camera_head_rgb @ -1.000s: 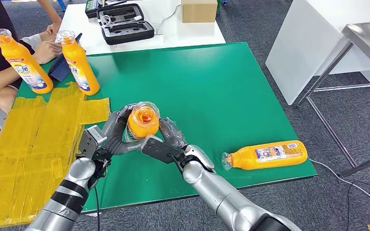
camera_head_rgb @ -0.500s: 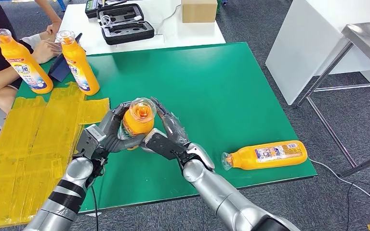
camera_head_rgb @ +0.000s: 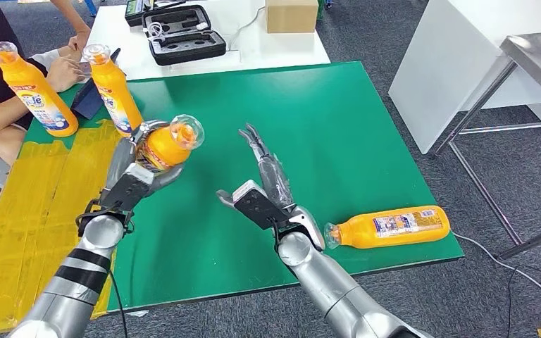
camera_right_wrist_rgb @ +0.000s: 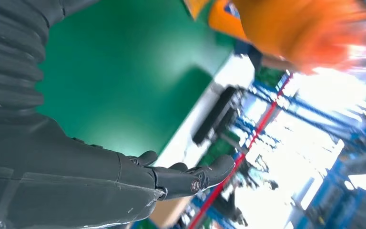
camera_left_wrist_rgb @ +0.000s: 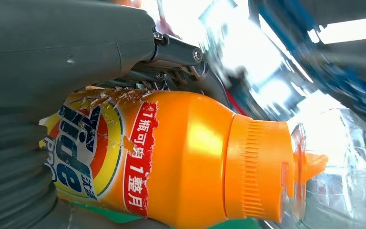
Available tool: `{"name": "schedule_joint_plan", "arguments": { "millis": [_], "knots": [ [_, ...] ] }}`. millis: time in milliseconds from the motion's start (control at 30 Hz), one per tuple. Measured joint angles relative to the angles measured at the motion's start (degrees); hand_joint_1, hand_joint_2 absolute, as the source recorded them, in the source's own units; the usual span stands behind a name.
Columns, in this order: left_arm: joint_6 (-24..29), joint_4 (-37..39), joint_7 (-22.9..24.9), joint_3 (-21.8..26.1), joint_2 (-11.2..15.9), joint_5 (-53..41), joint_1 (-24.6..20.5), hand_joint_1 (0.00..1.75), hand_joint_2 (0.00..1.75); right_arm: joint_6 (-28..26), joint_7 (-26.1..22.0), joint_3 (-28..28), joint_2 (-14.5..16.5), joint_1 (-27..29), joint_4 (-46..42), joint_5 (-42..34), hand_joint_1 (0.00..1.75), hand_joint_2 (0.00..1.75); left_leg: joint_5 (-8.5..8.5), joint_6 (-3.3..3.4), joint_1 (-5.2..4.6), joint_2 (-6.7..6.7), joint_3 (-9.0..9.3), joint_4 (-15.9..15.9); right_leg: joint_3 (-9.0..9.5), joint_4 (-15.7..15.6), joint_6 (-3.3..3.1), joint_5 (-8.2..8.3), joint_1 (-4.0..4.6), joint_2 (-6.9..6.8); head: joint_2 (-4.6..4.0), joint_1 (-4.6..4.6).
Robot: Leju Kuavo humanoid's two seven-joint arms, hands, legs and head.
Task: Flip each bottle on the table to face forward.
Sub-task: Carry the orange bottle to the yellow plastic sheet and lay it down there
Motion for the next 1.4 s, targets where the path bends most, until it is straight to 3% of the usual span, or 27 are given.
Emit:
{"name": "schedule_joint_plan", "arguments": {
  "millis": [67, 200, 233, 400, 633, 967, 1100, 1133, 1400],
  "knots": [
    [1.29, 0.84, 1.13, 0.01, 0.24, -2.36, -0.78, 1.75, 1.75, -0.07, 0.11, -0.29, -0.20, 0.38, -1.13, 0.10, 0.00, 1.75, 0.00, 0.00, 0.00, 0.00, 0.01, 0.00, 0.00, 0.00, 0.00, 0.00, 0.00, 0.01, 0.00, -0.01],
    [8.69, 13.47, 15.79, -0.69, 3.52, -31.48, -9.65, 1.75, 1.75, -0.61, 3.65, -5.07, -3.05, 6.59, -16.59, -0.03, 0.00, 1.75, 0.00, 0.00, -0.01, 0.02, 0.01, 0.00, 0.00, 0.01, 0.00, 0.02, -0.01, 0.03, 0.00, -0.02],
    [8.56, 15.70, 16.86, -0.87, 4.03, -34.35, -10.85, 1.75, 1.75, -0.59, 4.12, -6.09, -3.59, 7.76, -19.18, -0.18, 0.00, 1.75, 0.00, 0.00, -0.01, 0.02, 0.00, 0.00, -0.01, 0.01, 0.01, 0.02, -0.01, 0.03, 0.00, -0.02],
    [6.69, 20.22, 16.81, -1.06, 4.84, -35.25, -12.51, 1.75, 1.75, -0.65, 4.27, -8.62, -4.99, 9.72, -24.73, -0.88, 0.00, 1.75, 0.00, 0.00, -0.01, 0.07, -0.02, 0.00, -0.05, 0.00, 0.00, 0.01, 0.00, 0.05, 0.00, -0.02],
    [-1.62, 26.43, 17.23, -1.70, 5.08, -36.14, -13.74, 1.75, 1.75, -1.53, 3.84, -13.34, -5.69, 13.03, -32.13, -2.55, 0.00, 1.75, 0.00, -0.01, -0.01, 0.11, -0.03, 0.00, -0.06, 0.00, 0.00, 0.01, 0.00, 0.07, 0.00, -0.02],
    [-8.95, 32.68, 18.27, -1.99, 4.53, -34.61, -14.13, 1.75, 1.75, -0.41, 3.87, -16.49, -5.92, 14.90, -34.52, -2.26, 0.00, 1.75, 0.00, -0.01, -0.01, 0.18, -0.04, 0.00, -0.06, 0.00, 0.00, 0.02, 0.00, 0.07, 0.00, -0.03],
    [-9.67, 34.18, 18.82, -1.73, 4.36, -33.25, -13.71, 0.07, 1.75, 0.31, 4.00, -17.32, -5.93, 15.07, -34.52, -2.53, 0.00, 1.75, -0.01, -0.01, -0.01, 0.19, -0.04, 0.00, -0.05, 0.01, 0.00, 0.02, 0.00, 0.07, 0.00, -0.03],
    [-9.09, 34.45, 19.40, -1.60, 4.33, -33.19, -13.56, 0.00, 1.75, 0.43, 4.01, -17.49, -5.92, 15.07, -34.50, -2.56, 0.00, 1.75, -0.01, -0.01, -0.01, 0.18, -0.04, 0.00, -0.05, 0.01, 0.00, 0.02, 0.00, 0.07, 0.00, -0.04],
    [-2.97, 35.81, 22.79, 0.26, 4.11, -33.68, -13.27, 0.00, 1.75, 0.30, 4.00, -18.63, -5.90, 15.08, -34.12, -2.60, 0.00, 1.75, 0.00, -0.01, -0.01, 0.17, -0.04, 0.00, -0.04, 0.01, 0.00, 0.01, 0.00, 0.06, 0.00, -0.04]
  ]
}}
